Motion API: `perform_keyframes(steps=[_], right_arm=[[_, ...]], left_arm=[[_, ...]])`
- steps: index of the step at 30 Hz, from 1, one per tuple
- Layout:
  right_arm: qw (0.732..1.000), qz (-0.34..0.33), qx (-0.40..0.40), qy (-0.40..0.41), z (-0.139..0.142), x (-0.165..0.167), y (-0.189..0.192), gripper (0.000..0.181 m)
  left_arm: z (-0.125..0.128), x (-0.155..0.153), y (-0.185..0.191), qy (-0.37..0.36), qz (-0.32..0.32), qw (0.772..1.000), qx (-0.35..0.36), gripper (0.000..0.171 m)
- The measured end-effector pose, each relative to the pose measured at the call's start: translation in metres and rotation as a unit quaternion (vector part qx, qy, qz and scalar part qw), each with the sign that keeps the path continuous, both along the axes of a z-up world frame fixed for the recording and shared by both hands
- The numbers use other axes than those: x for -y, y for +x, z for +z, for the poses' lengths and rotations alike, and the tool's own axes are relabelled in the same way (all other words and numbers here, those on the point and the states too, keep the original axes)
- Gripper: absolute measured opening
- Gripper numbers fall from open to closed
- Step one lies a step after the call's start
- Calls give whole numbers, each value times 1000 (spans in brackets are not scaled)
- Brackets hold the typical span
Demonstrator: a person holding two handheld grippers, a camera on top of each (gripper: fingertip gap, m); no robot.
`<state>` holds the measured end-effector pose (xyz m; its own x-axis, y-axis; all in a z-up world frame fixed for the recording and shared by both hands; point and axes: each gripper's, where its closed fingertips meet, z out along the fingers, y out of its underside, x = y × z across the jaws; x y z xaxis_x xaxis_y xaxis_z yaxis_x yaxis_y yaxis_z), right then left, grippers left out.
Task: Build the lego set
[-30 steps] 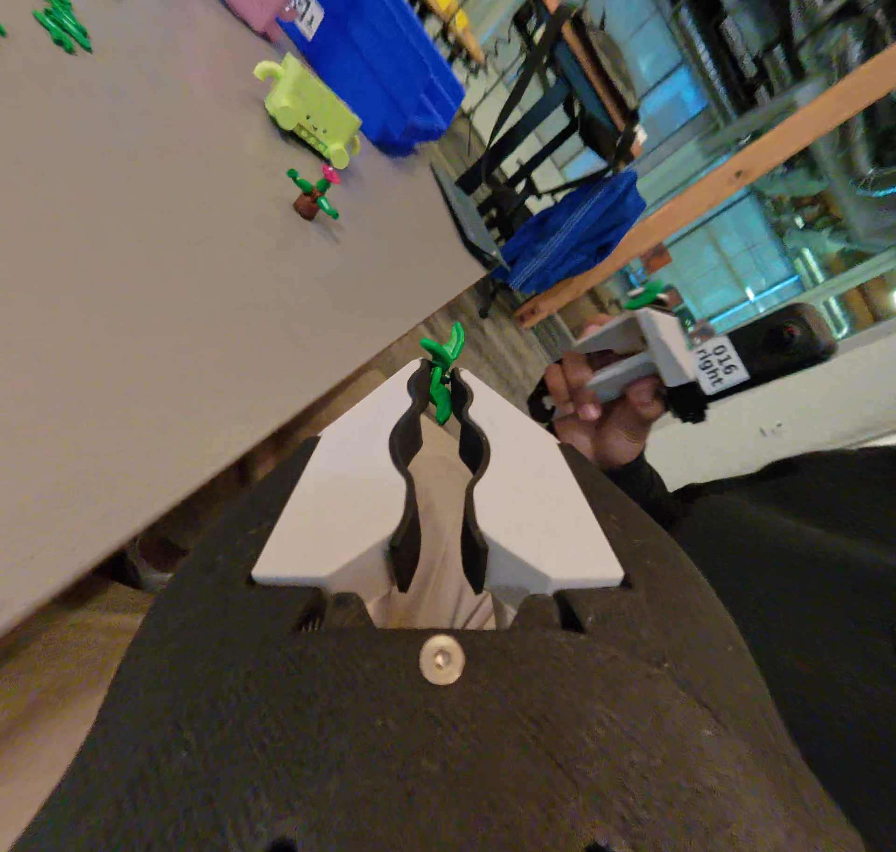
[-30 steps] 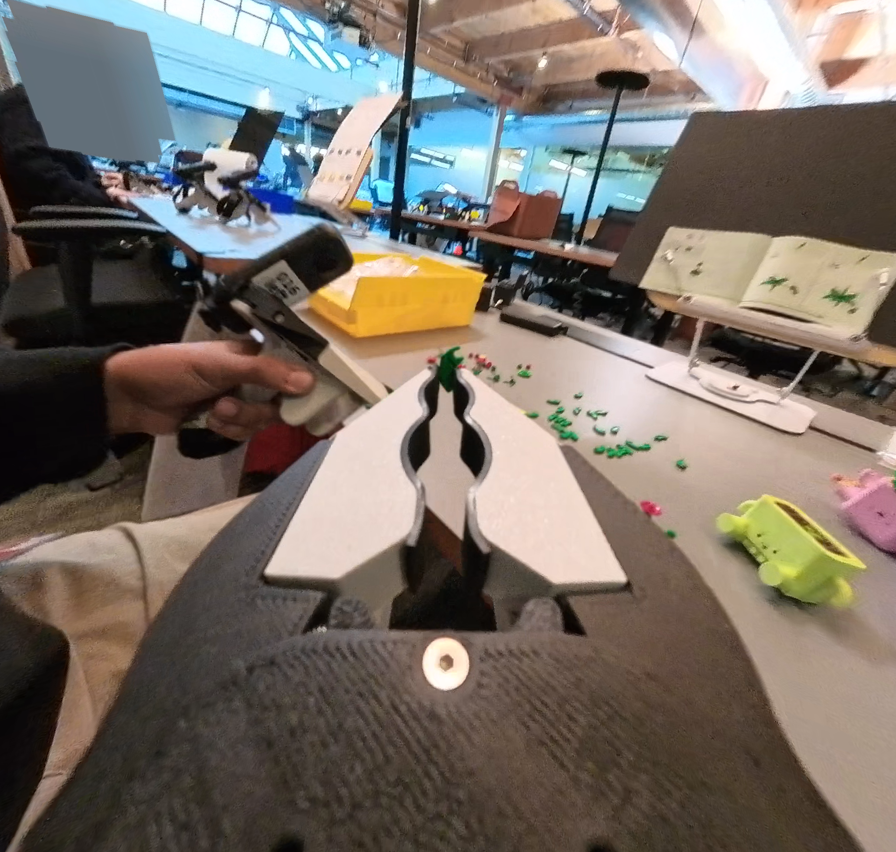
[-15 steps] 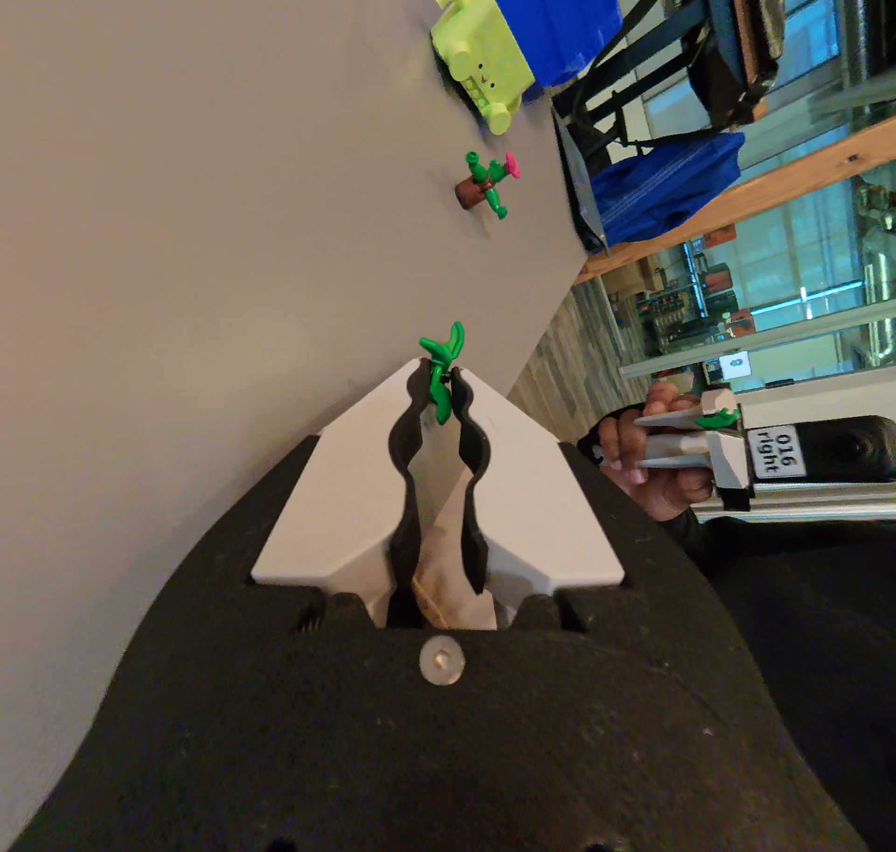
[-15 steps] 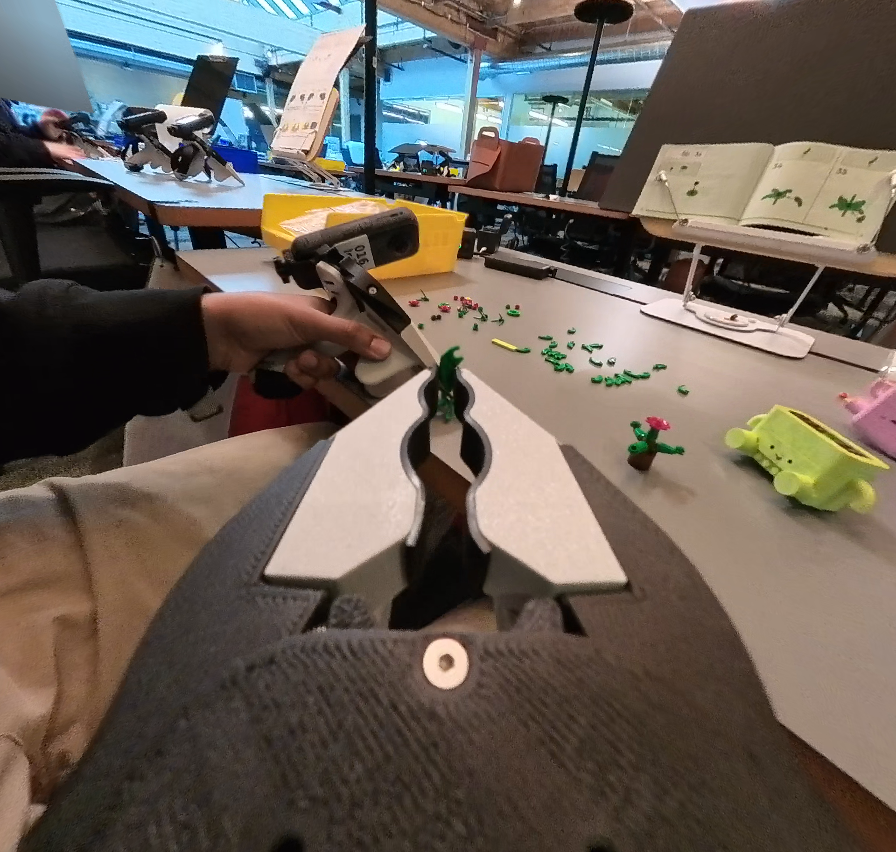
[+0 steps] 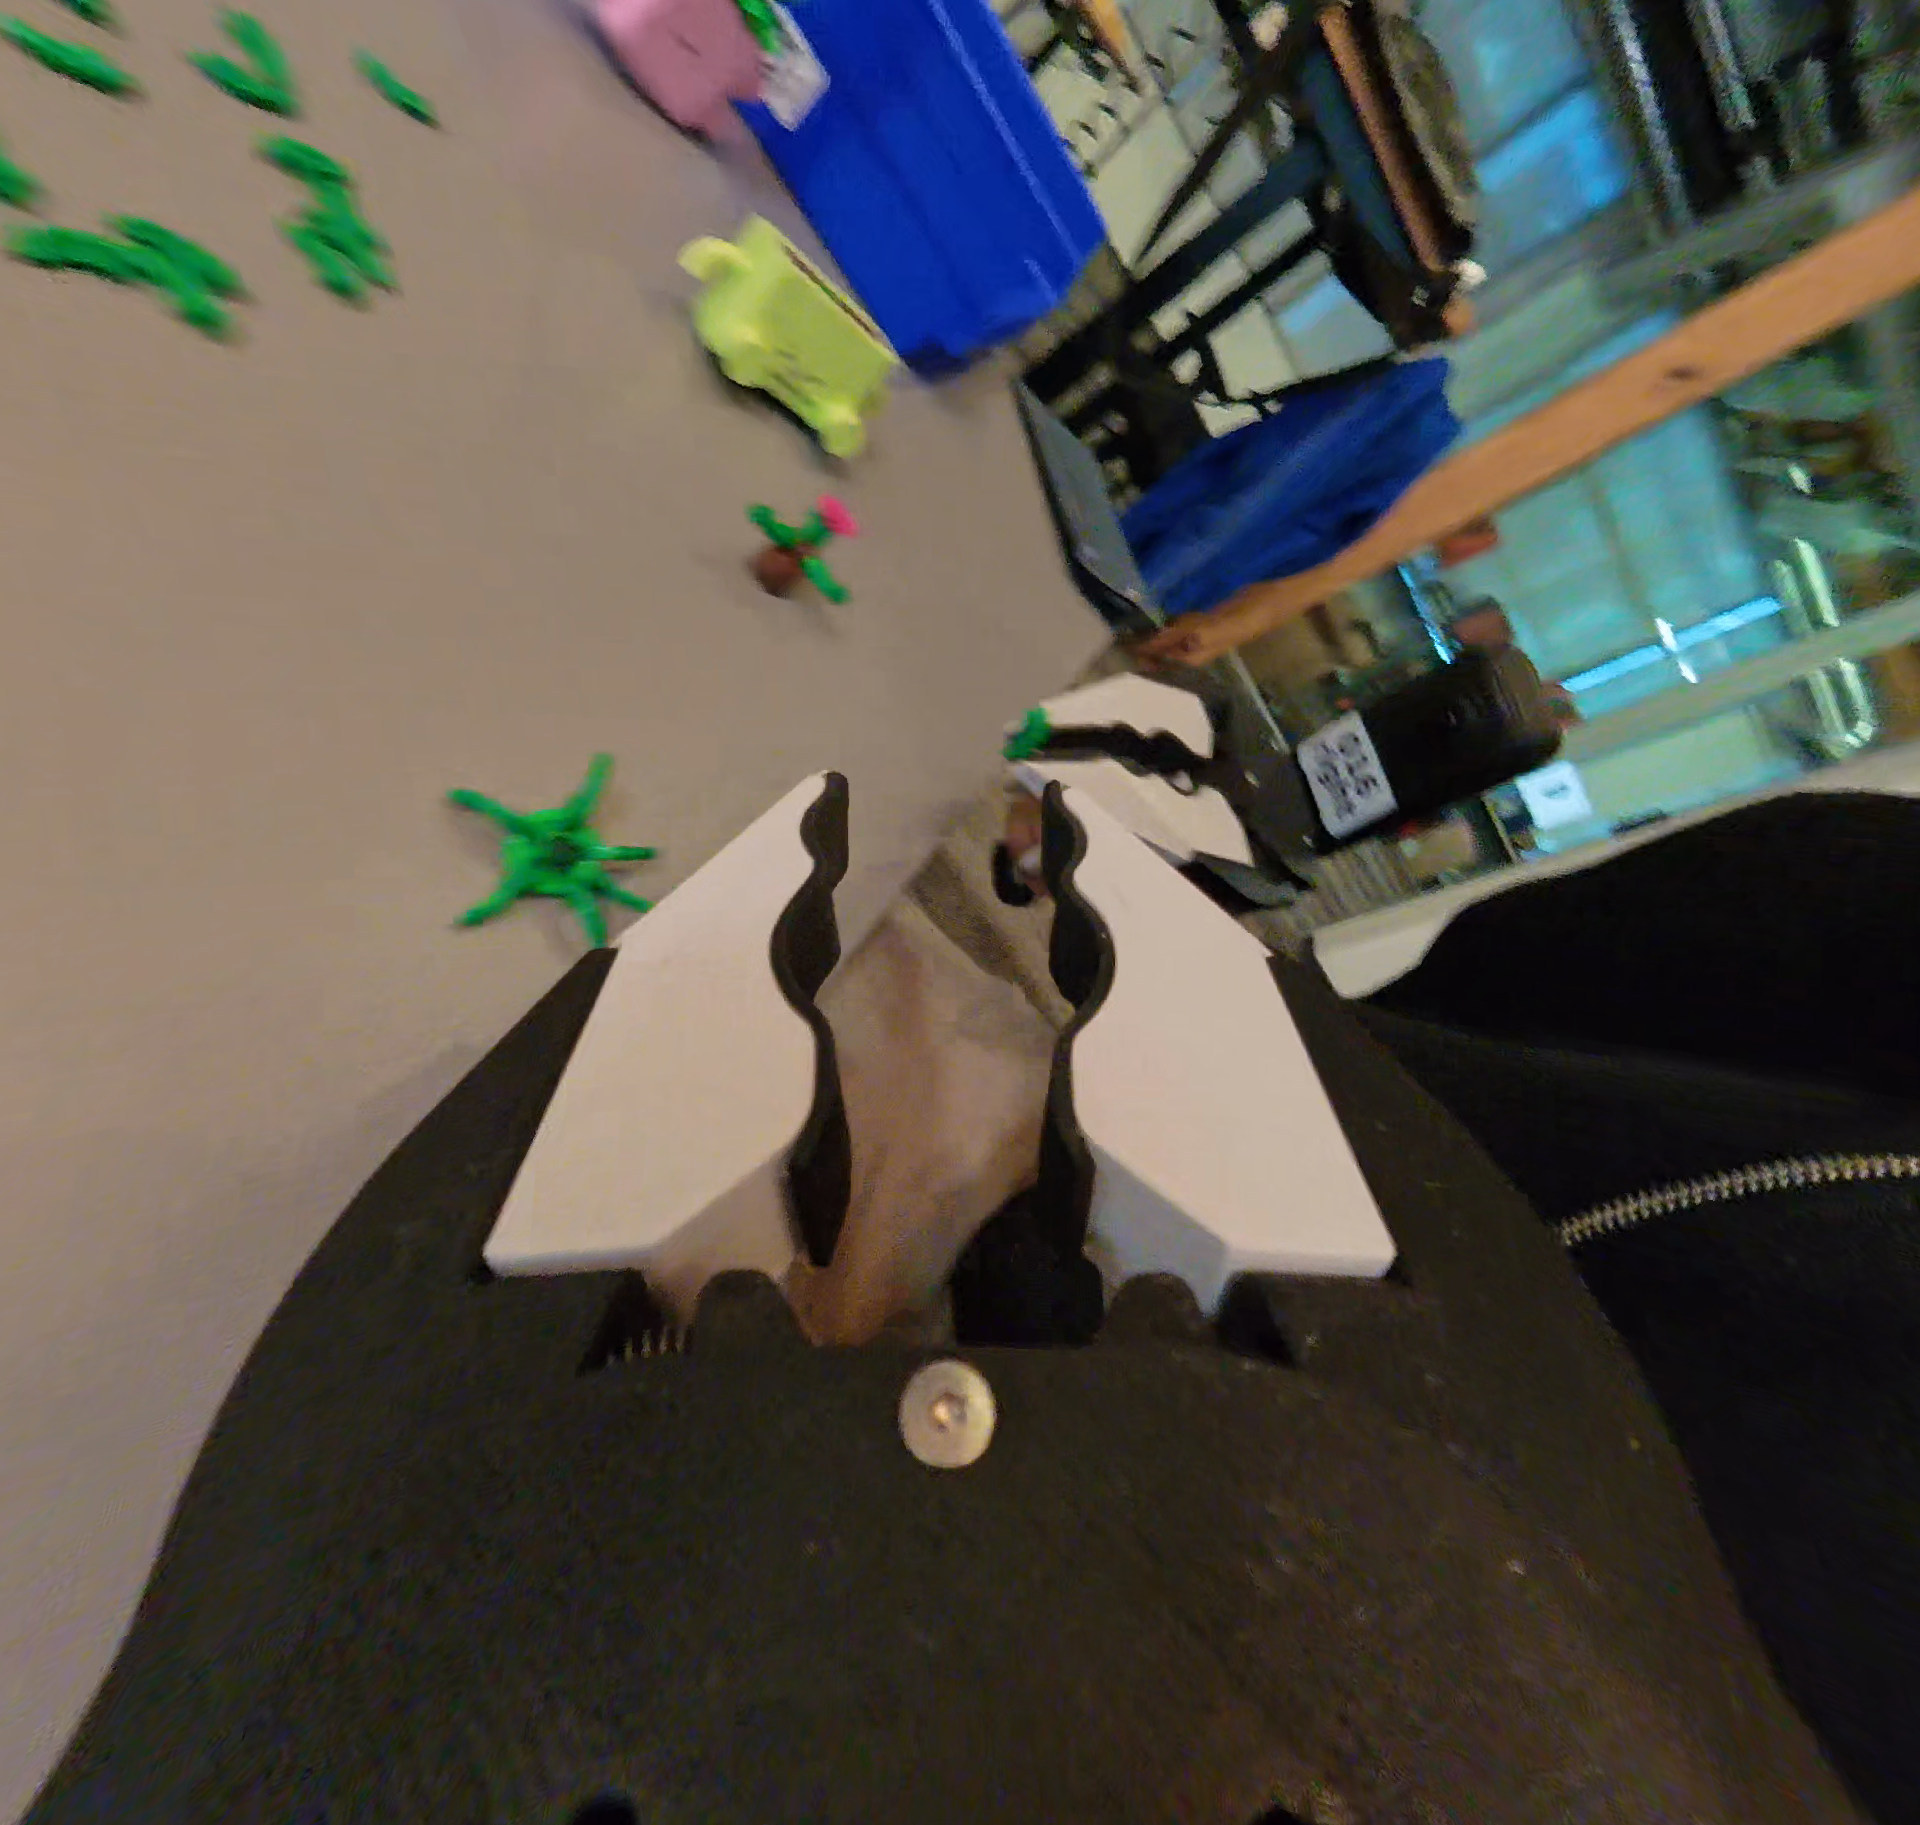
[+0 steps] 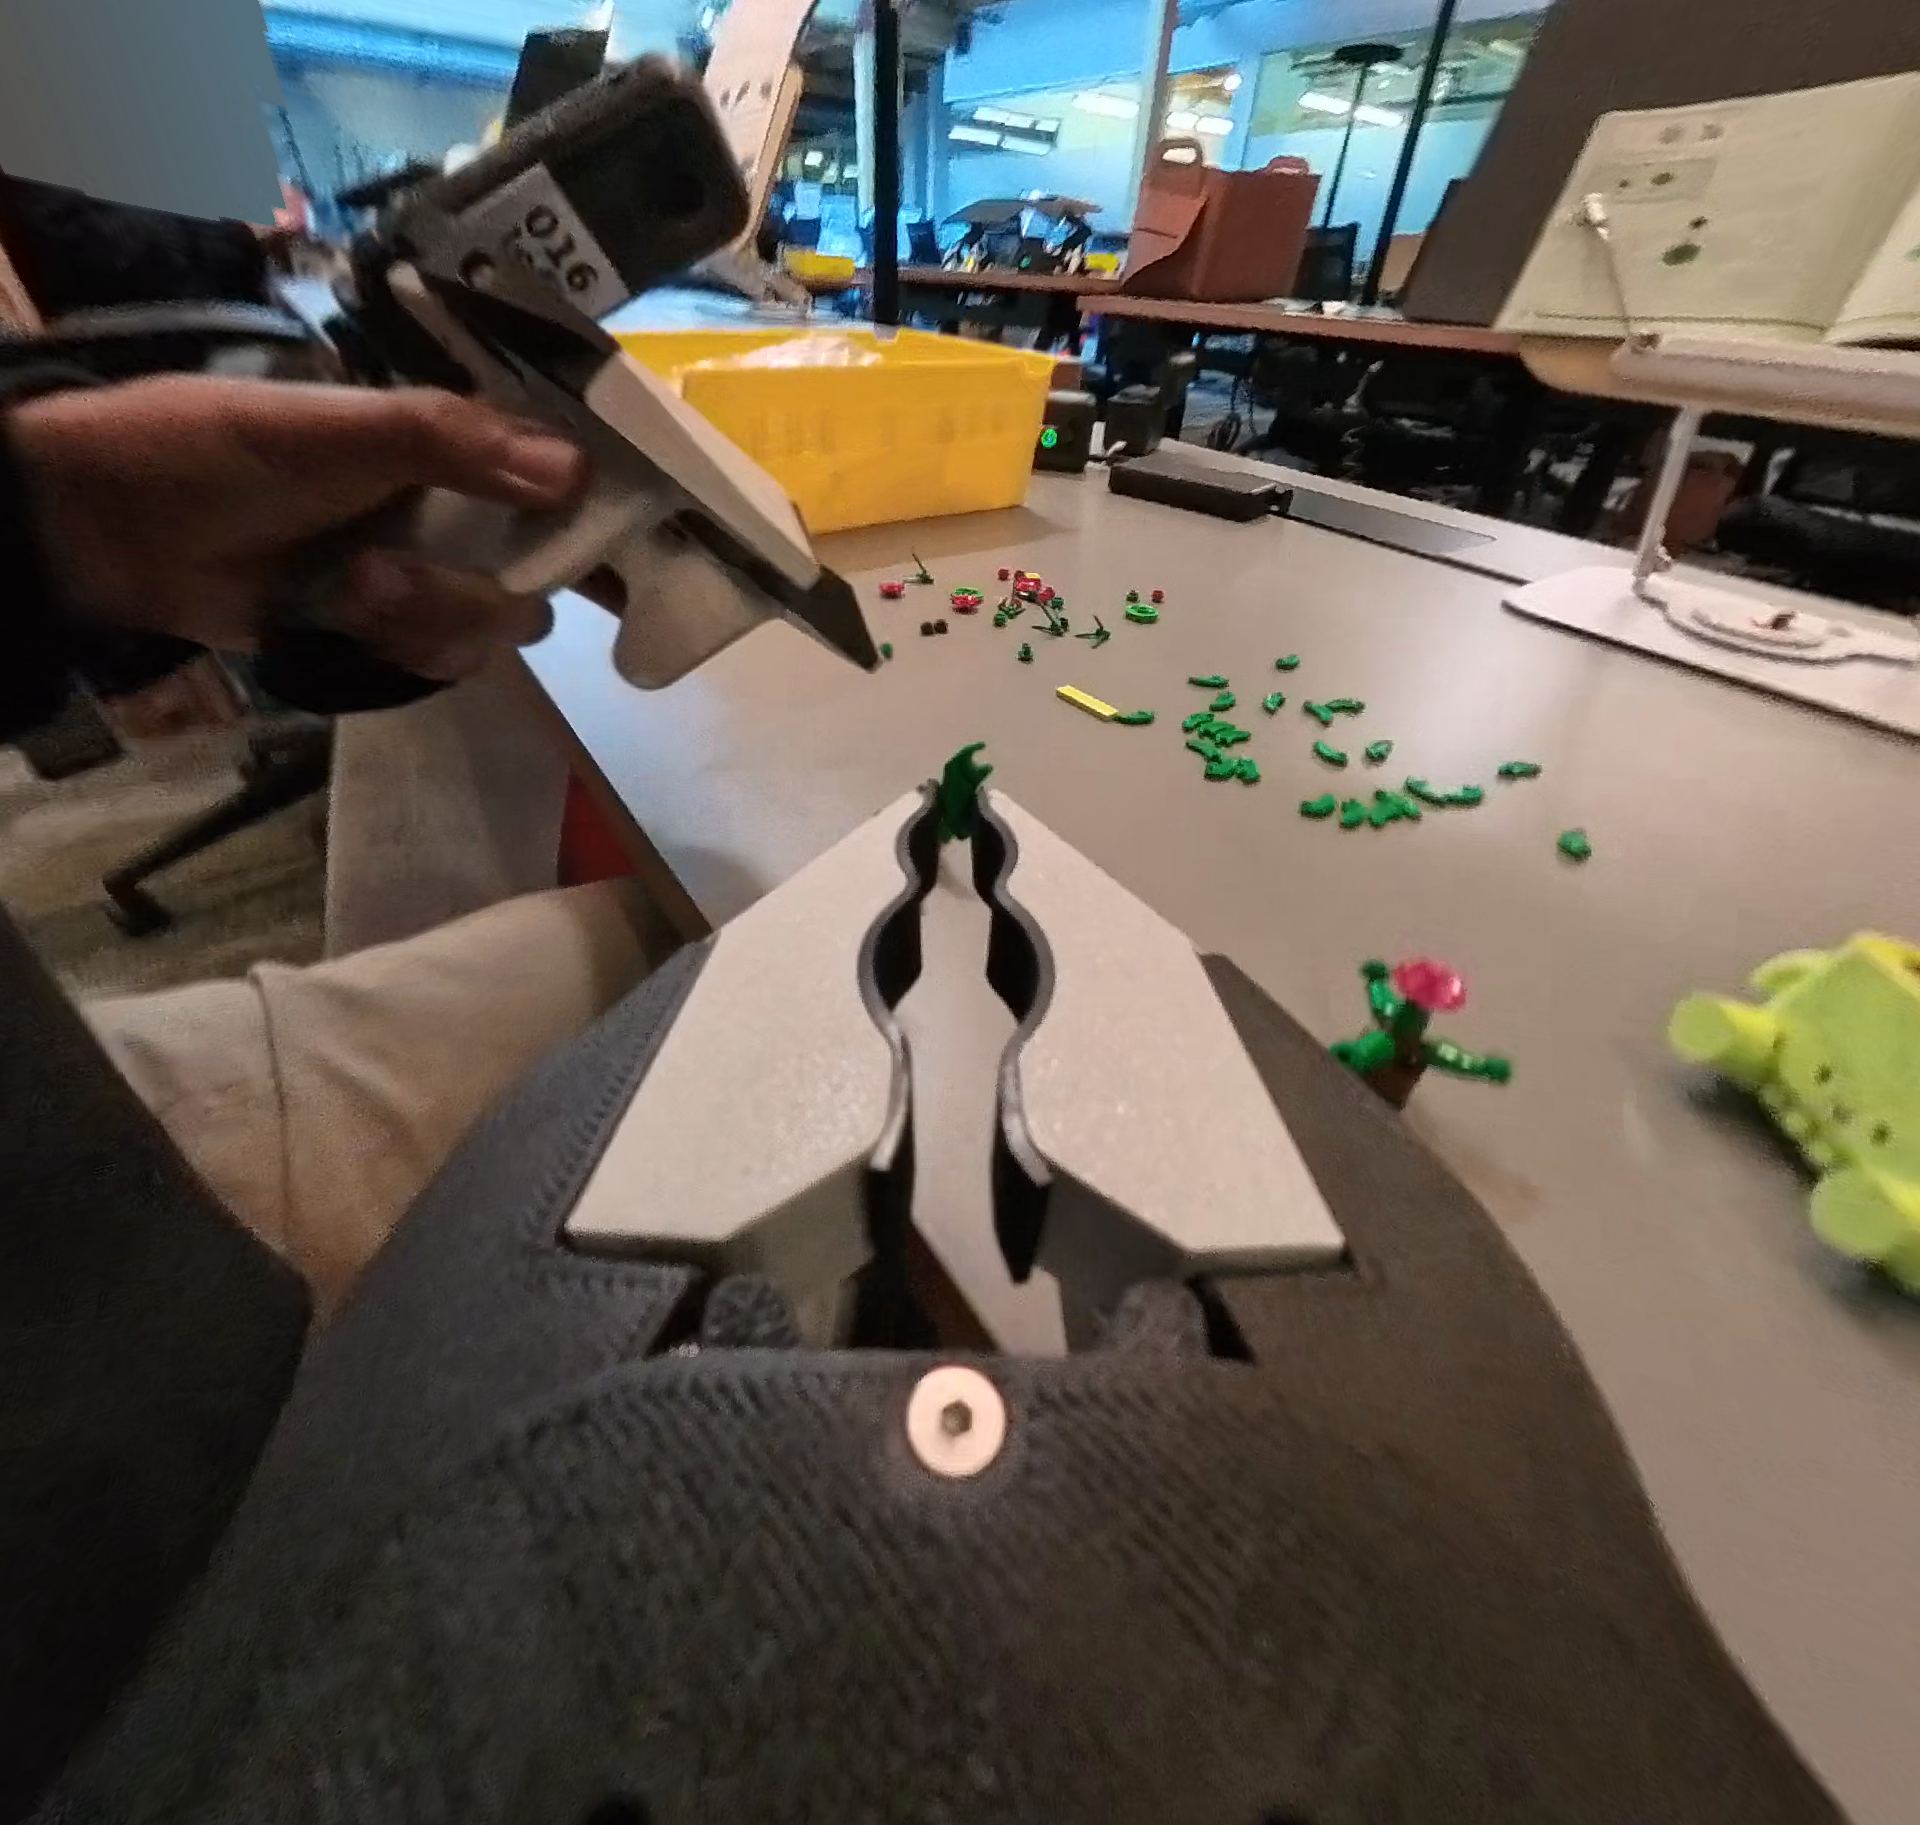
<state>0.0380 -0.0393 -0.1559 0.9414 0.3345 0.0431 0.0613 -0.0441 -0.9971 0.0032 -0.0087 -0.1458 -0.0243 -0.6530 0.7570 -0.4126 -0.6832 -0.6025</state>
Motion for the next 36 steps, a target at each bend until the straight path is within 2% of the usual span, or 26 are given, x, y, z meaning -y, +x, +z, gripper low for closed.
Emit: perform_keyframes(steps=[2,4,7,9,13,16,18,20,22,25,29,32,34,36], right_arm=[[998,11,58,-3,5,-9,-4,4],[988,15,152,-2,5,-15,-9,4],[954,10,300,15,11,-20,-15,4],[932,16,359,37,24,-19,-24,4],[913,21,401,74,50,-8,-44,4],[900,33,426,83,56,1,-61,4],[891,34,444,89,57,6,-69,4],[892,31,441,90,57,11,-73,4],[906,30,410,102,60,16,-77,5],[941,42,316,117,67,23,-79,6],[987,88,85,103,86,28,-73,19],[981,157,-93,68,96,32,-70,21],[965,198,-170,22,92,31,-70,28],[945,238,-225,-16,86,31,-73,25]], left_arm=[[3,17,6,5,-20,1000,12,35],[9,28,11,4,-29,999,38,32],[19,32,14,-3,-18,997,71,23],[33,31,9,-2,-5,995,102,23],[48,35,-8,32,3,992,120,20],[58,51,-18,54,-13,989,138,20],[56,51,-23,83,5,989,126,4],[55,54,-27,85,6,988,126,1],[57,56,-30,77,4,987,139,0],[62,60,-32,43,-8,983,176,0],[77,57,-36,-37,-10,967,253,0],[79,56,-36,-69,-21,959,273,0],[79,59,-34,-62,-29,959,275,0],[78,61,-32,-46,-36,961,271,0]])
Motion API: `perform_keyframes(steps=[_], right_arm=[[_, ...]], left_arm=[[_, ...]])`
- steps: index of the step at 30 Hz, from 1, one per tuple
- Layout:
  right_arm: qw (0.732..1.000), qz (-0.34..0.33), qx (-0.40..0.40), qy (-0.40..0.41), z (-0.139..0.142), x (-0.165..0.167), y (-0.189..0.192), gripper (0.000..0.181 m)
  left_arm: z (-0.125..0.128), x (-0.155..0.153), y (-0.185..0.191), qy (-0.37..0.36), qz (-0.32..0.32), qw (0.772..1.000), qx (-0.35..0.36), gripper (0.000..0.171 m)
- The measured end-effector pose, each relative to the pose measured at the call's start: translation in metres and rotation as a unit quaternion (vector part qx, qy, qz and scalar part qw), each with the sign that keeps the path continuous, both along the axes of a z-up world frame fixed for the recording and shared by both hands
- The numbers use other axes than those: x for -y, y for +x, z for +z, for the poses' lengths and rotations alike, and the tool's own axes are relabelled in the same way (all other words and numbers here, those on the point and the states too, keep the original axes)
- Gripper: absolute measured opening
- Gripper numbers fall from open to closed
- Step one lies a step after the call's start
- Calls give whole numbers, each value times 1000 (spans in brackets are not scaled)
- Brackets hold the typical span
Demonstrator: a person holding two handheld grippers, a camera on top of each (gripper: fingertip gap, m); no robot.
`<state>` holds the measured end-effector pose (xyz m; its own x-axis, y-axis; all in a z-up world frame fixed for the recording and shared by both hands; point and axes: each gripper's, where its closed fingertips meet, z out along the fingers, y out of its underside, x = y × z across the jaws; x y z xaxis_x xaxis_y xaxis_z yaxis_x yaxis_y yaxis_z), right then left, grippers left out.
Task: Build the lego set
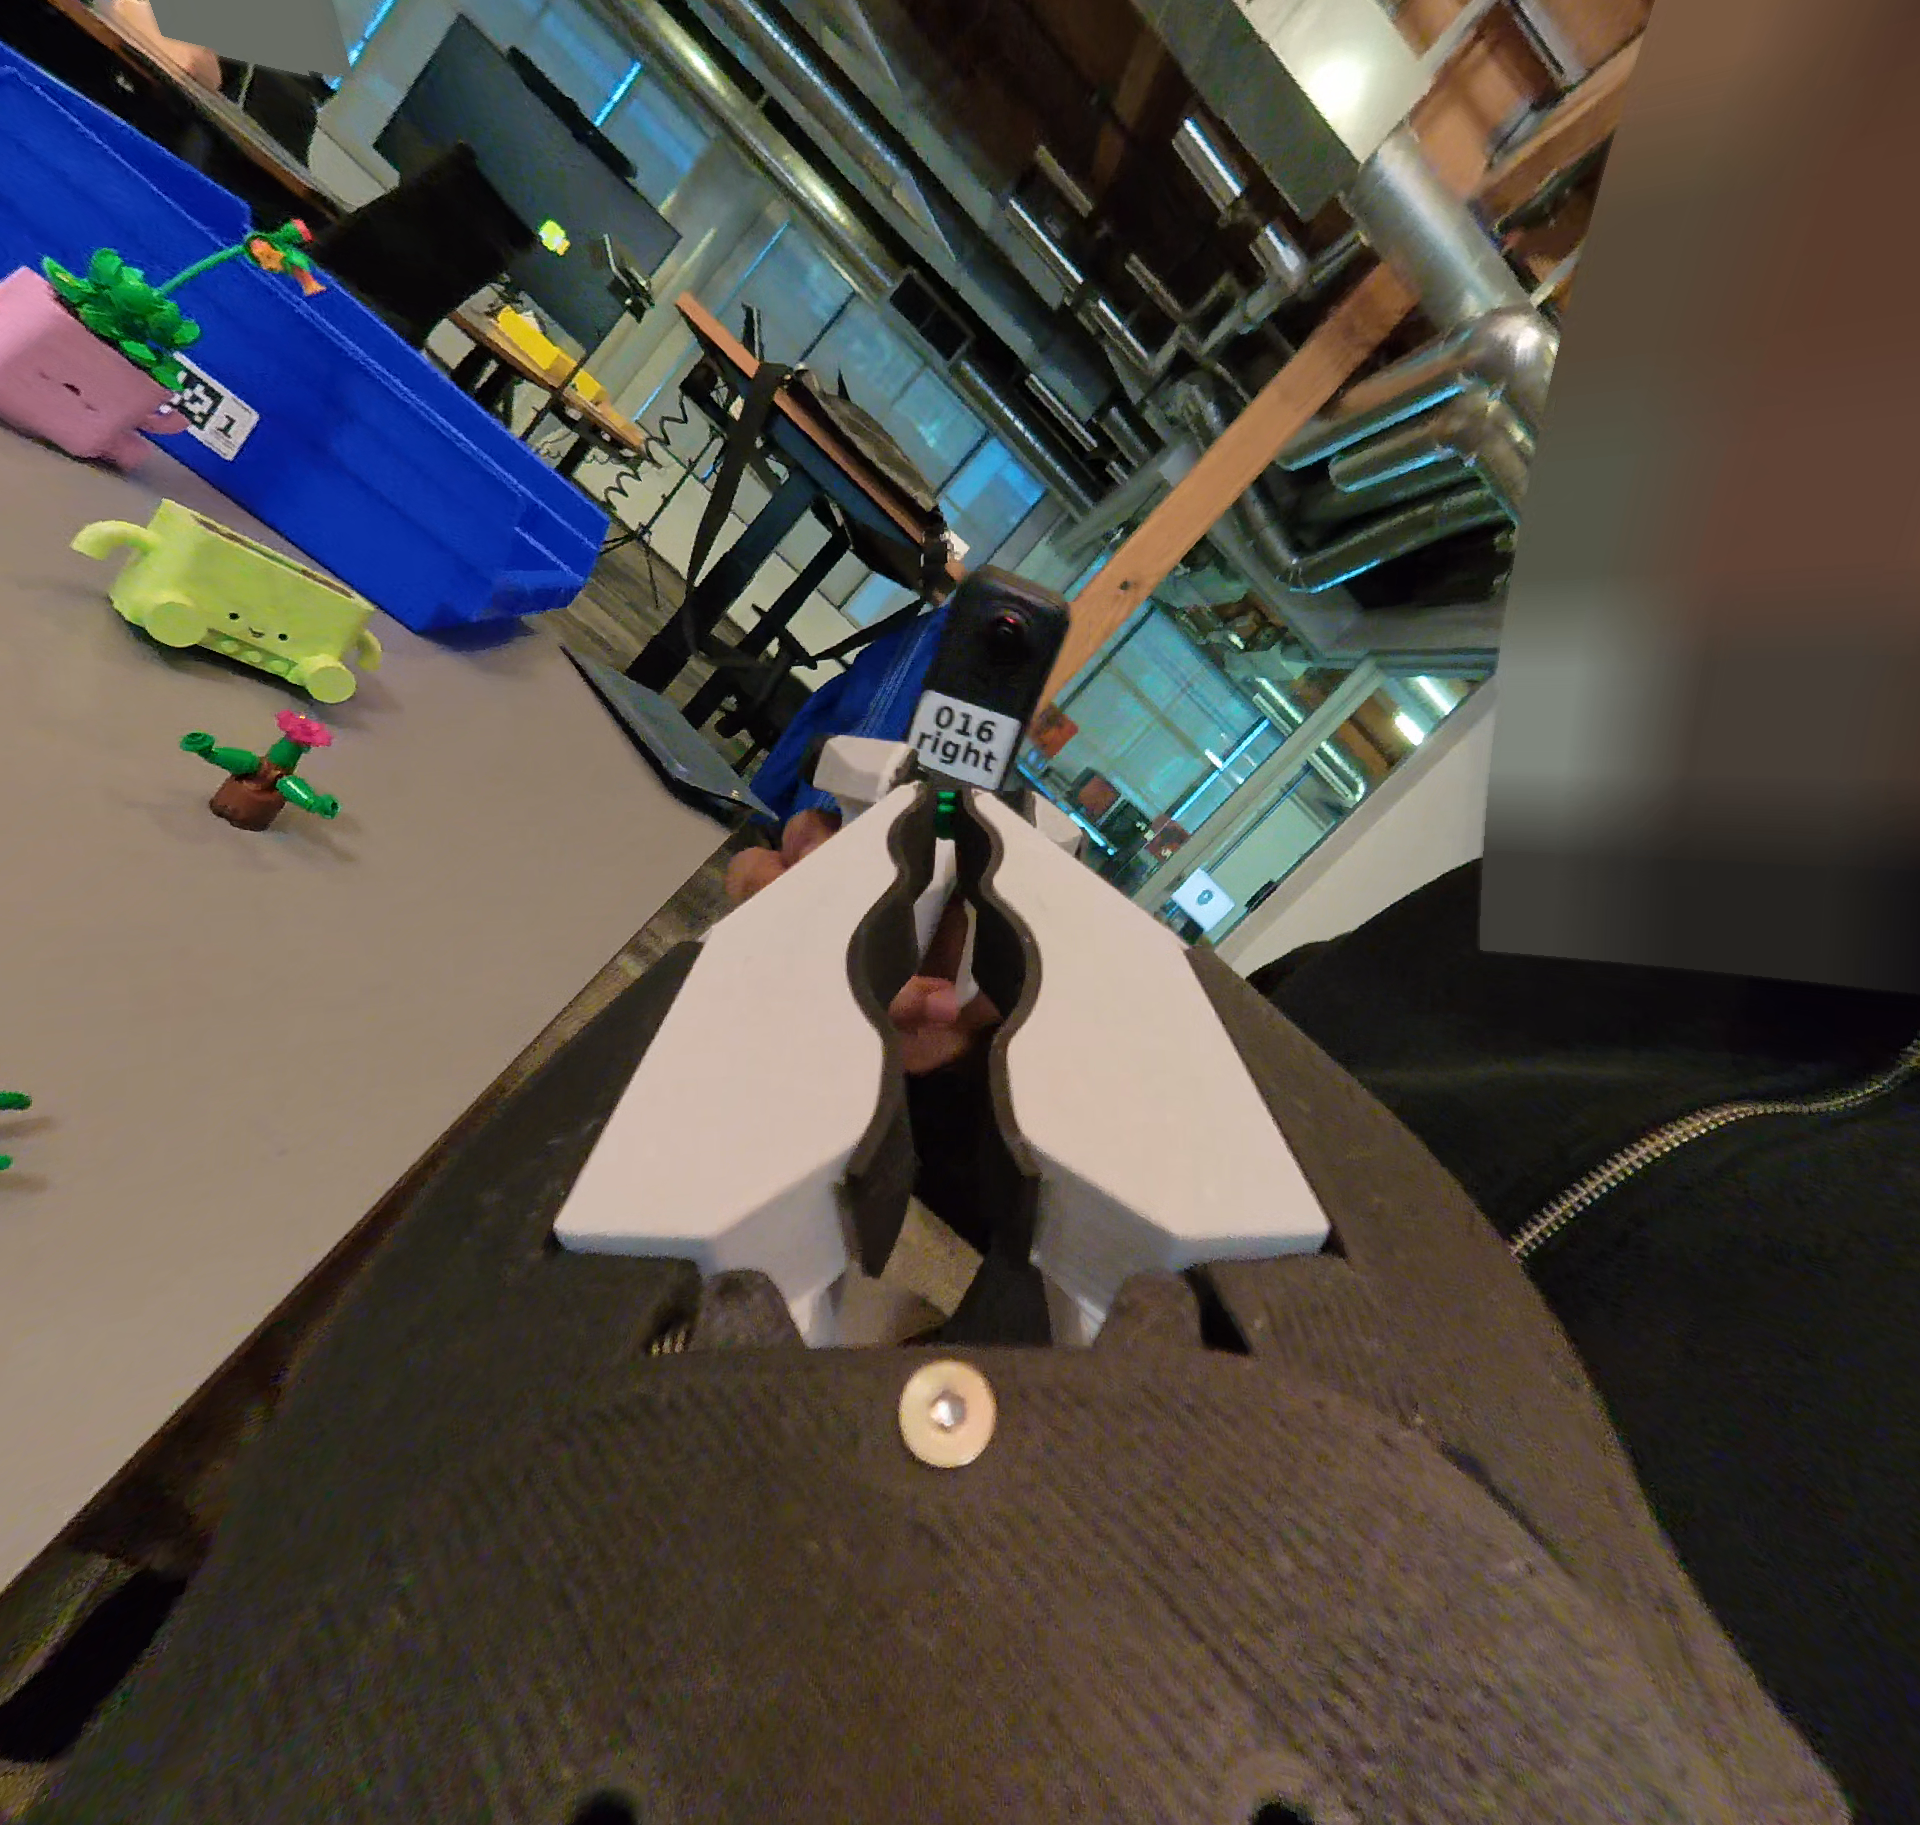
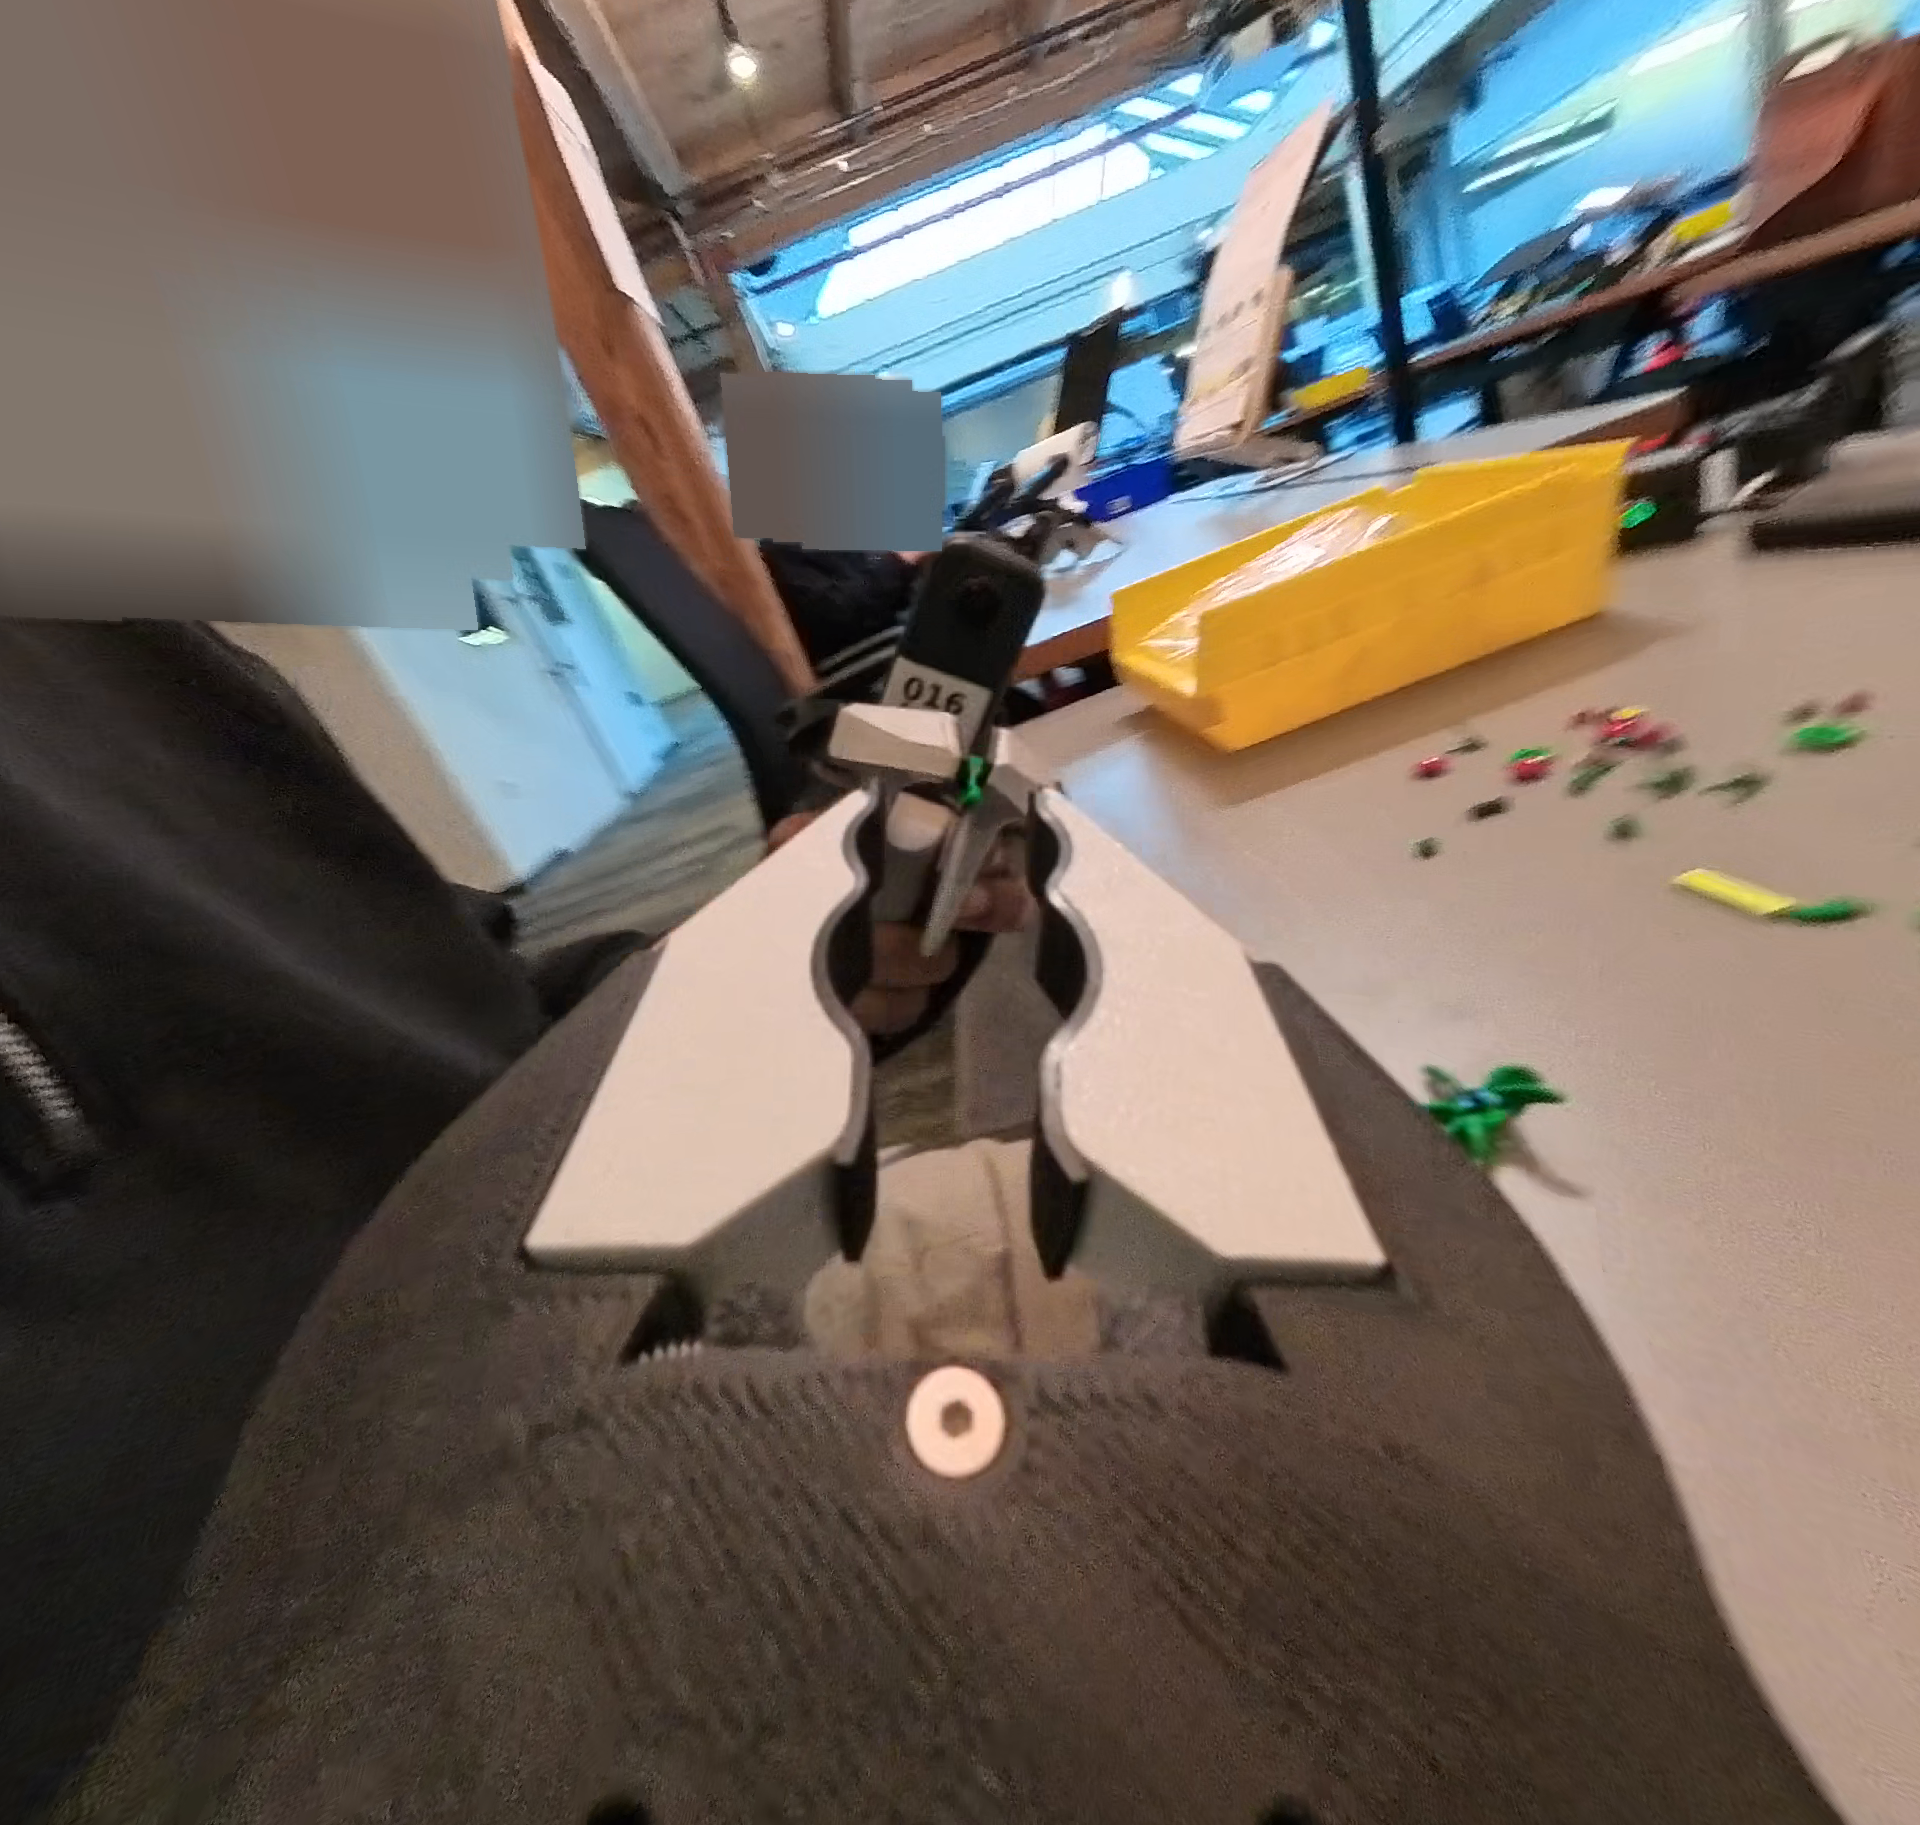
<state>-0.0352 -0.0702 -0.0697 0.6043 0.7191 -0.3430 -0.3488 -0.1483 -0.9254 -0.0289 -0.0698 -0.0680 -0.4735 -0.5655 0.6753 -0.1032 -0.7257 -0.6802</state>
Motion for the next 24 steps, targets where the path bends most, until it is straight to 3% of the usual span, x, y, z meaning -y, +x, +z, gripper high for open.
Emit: perform_keyframes(steps=[3,15,24], right_arm=[[998,31,-52,-17,-2,0,0,0],[997,61,-41,-35,-14,-8,1,0],[995,78,-40,-41,-18,-15,0,0]], left_arm=[[-1,4,2,21,-3,1000,-5,0],[-16,-1,1,62,13,997,-50,0],[-18,-12,-3,33,24,998,-47,0]])
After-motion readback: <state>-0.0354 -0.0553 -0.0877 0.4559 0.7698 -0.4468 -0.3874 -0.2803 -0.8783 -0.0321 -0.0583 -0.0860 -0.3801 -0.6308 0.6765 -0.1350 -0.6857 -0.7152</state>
